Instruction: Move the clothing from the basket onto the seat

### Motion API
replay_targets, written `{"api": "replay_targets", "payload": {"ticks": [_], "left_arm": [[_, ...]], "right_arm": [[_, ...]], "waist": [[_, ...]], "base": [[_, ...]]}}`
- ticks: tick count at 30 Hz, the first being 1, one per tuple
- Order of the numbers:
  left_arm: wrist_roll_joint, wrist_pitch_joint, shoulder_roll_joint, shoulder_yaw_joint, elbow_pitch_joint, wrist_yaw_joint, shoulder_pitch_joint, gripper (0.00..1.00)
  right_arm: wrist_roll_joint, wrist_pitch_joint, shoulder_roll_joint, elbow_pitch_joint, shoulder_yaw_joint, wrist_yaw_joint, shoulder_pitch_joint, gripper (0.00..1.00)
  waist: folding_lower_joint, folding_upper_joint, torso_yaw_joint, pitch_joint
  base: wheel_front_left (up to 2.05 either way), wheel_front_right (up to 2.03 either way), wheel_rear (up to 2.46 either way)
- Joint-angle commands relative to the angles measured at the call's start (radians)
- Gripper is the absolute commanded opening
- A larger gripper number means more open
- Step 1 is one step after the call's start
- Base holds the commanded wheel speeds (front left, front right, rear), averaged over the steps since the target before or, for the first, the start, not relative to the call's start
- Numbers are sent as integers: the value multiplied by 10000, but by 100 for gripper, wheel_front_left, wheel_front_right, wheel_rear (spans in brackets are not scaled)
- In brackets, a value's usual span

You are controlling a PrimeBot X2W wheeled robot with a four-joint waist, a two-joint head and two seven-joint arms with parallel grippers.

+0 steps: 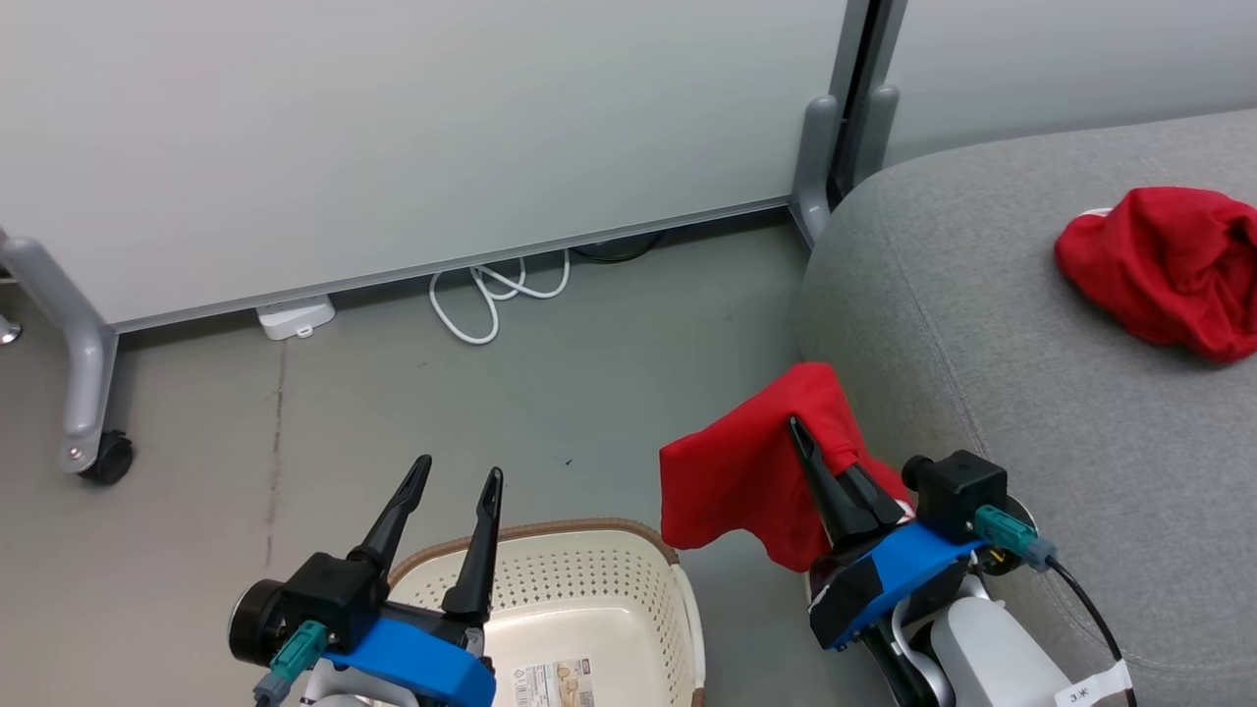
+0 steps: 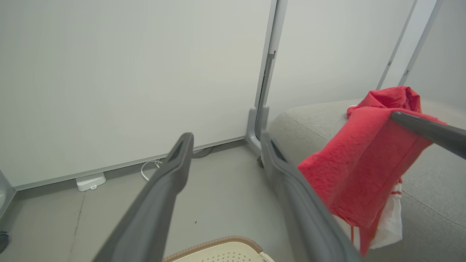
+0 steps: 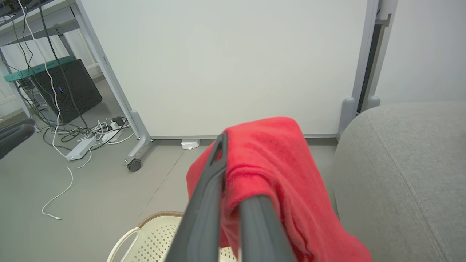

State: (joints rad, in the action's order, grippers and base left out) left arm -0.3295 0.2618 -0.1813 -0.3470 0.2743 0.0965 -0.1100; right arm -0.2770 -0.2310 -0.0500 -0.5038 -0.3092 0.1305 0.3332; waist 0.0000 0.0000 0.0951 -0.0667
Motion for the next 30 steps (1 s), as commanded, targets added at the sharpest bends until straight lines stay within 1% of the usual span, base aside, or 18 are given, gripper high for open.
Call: {"api": "replay_targets", "payload": {"ticks": [1, 5, 8, 14, 25, 30], "left_arm": [[80, 47, 6, 71, -39, 28, 33, 100], [347, 45, 140, 212, -56, 189, 72, 100], [491, 45, 136, 320, -49, 259, 58, 100], [699, 45, 151, 274, -39, 325, -157, 100], [698, 46, -78, -117, 90, 339, -506, 100], [618, 46, -217, -397, 216, 342, -662, 100]], "right_arm": [[-36, -19, -8, 101, 26, 5, -123, 0], [-143, 46, -8, 394, 22, 5, -241, 0], [-247, 70, -8, 582, -135, 5, -247, 0], [-312, 47, -8, 784, -140, 5, -220, 0], [-519, -123, -7, 974, -178, 5, -298, 0], [-700, -209, -8, 991, -145, 5, -352, 0]], "waist": [[0, 0, 81, -1], [0, 0, 510, -54], [0, 0, 1036, -153], [0, 0, 2166, -401], [0, 0, 4041, -880], [0, 0, 4578, -1037]], "base": [[0, 0, 0], [0, 0, 0], [0, 0, 0], [0, 0, 0], [0, 0, 0], [0, 0, 0]]}}
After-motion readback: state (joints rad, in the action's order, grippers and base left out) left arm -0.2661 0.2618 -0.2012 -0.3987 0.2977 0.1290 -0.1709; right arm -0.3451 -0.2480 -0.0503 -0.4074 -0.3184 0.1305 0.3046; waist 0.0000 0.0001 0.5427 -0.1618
